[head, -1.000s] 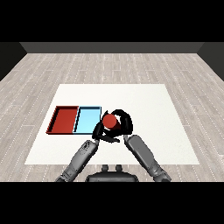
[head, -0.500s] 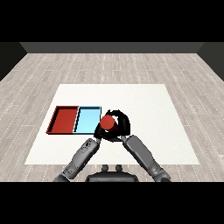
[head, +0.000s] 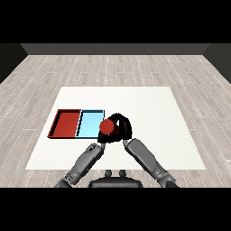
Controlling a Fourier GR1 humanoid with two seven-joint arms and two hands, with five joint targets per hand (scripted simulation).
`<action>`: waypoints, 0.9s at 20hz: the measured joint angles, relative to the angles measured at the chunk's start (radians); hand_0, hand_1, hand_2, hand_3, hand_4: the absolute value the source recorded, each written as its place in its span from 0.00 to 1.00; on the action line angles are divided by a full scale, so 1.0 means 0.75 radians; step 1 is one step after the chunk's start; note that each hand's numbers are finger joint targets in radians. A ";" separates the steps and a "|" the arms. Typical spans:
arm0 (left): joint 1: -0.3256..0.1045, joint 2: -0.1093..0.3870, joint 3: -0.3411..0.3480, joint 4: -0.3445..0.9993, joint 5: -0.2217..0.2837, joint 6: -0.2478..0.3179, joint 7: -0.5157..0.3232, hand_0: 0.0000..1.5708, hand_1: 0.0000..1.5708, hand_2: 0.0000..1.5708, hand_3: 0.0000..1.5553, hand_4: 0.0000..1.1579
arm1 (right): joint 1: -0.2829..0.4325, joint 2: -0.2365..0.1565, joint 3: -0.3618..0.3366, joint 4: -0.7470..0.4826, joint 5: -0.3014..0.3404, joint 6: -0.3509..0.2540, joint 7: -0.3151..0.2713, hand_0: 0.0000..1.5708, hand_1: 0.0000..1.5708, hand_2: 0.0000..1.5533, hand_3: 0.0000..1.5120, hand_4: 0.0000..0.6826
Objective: Pick the red can and put it in the red box
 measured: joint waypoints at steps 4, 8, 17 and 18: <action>-0.044 0.002 -0.013 0.052 0.034 0.067 -0.012 1.00 1.00 0.99 0.95 0.97 | -0.008 -0.003 0.026 -0.017 0.009 -0.031 0.021 0.95 0.95 0.93 0.92 0.95; -0.069 0.002 -0.010 0.069 0.045 0.111 -0.001 1.00 1.00 0.99 0.95 0.98 | 0.005 -0.001 0.014 -0.022 0.010 -0.023 0.016 0.94 0.94 0.93 0.92 0.94; -0.053 -0.007 0.032 0.094 0.049 0.117 -0.167 1.00 1.00 1.00 0.97 0.99 | 0.047 0.000 -0.004 -0.072 0.037 0.021 0.096 0.00 0.00 0.00 0.00 0.00; -0.052 -0.007 0.029 0.086 0.055 0.123 -0.183 1.00 1.00 1.00 0.97 0.99 | 0.045 0.001 -0.004 -0.063 0.050 0.018 0.113 0.00 0.00 0.00 0.00 0.00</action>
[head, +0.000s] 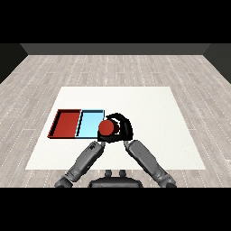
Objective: Pick the red can and put it in the red box
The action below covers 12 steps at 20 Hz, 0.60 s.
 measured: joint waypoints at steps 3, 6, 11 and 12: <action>0.000 0.002 -0.009 0.009 0.019 0.011 -0.039 1.00 1.00 1.00 0.97 0.99 | -0.004 0.003 0.001 0.013 0.040 -0.004 0.045 0.00 0.00 0.00 0.00 0.00; 0.019 0.005 -0.017 0.012 0.013 0.032 -0.058 1.00 1.00 1.00 0.97 0.98 | -0.011 0.001 -0.017 0.024 0.064 0.015 0.078 0.00 0.00 0.00 0.00 0.00; 0.014 0.006 -0.020 -0.003 -0.008 0.072 -0.040 1.00 1.00 1.00 0.96 0.98 | 0.023 0.004 -0.010 -0.017 0.082 0.009 0.118 0.00 0.00 0.00 0.00 0.00; 0.024 0.005 -0.012 -0.008 -0.015 0.064 -0.048 1.00 1.00 1.00 0.96 0.98 | 0.019 0.004 -0.017 -0.015 0.083 0.006 0.126 0.00 0.00 0.00 0.00 0.00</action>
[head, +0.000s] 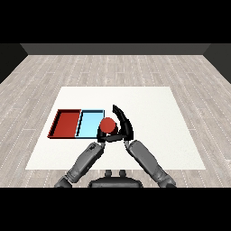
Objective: Pick the red can and put it in the red box
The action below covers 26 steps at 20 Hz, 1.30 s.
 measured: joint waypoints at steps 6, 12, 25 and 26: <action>-0.016 -0.003 -0.016 -0.002 -0.014 0.051 0.006 1.00 1.00 1.00 0.95 0.98 | 0.015 -0.002 -0.025 -0.029 0.018 0.012 0.025 0.00 0.00 0.00 0.00 0.00; 0.001 -0.004 0.044 -0.022 -0.067 0.038 0.034 1.00 1.00 0.99 0.94 0.98 | 0.130 -0.024 -0.085 -0.118 -0.020 0.107 -0.002 0.00 0.00 0.00 0.00 0.00; 0.001 0.189 0.267 -0.147 -0.118 -0.036 0.161 1.00 1.00 1.00 0.95 0.98 | 0.417 -0.215 -0.334 -0.439 -0.152 0.307 -0.002 0.00 0.00 0.00 0.00 0.00; 0.005 0.219 0.293 -0.153 -0.117 -0.041 0.179 1.00 1.00 1.00 0.96 0.97 | 0.451 -0.228 -0.354 -0.456 -0.167 0.323 -0.014 0.00 0.00 0.00 0.00 0.00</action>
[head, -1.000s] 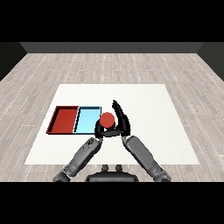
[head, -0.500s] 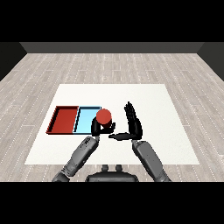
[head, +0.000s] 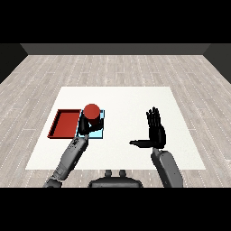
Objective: Pick the red can and put it in the red box
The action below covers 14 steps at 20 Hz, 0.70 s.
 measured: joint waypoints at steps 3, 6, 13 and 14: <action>-0.012 0.084 0.058 -0.013 -0.021 -0.001 0.065 1.00 1.00 1.00 0.96 0.96 | 0.075 -0.028 -0.053 -0.019 -0.027 0.026 -0.008 0.00 0.00 0.00 0.00 0.00; -0.001 0.187 0.115 -0.002 -0.042 -0.019 0.116 1.00 1.00 1.00 0.96 0.99 | 0.140 -0.040 -0.081 -0.004 -0.038 0.053 -0.037 0.00 0.00 0.00 0.00 0.00; -0.072 0.406 0.215 0.349 -0.114 -0.097 0.222 1.00 1.00 0.99 0.96 0.91 | 0.168 -0.048 -0.143 0.069 -0.078 0.099 -0.066 0.00 0.00 0.00 0.00 0.00; -0.076 0.422 0.221 0.420 -0.124 -0.113 0.221 1.00 1.00 0.99 0.95 0.91 | 0.166 -0.051 -0.151 0.076 -0.079 0.100 -0.064 0.00 0.00 0.00 0.00 0.00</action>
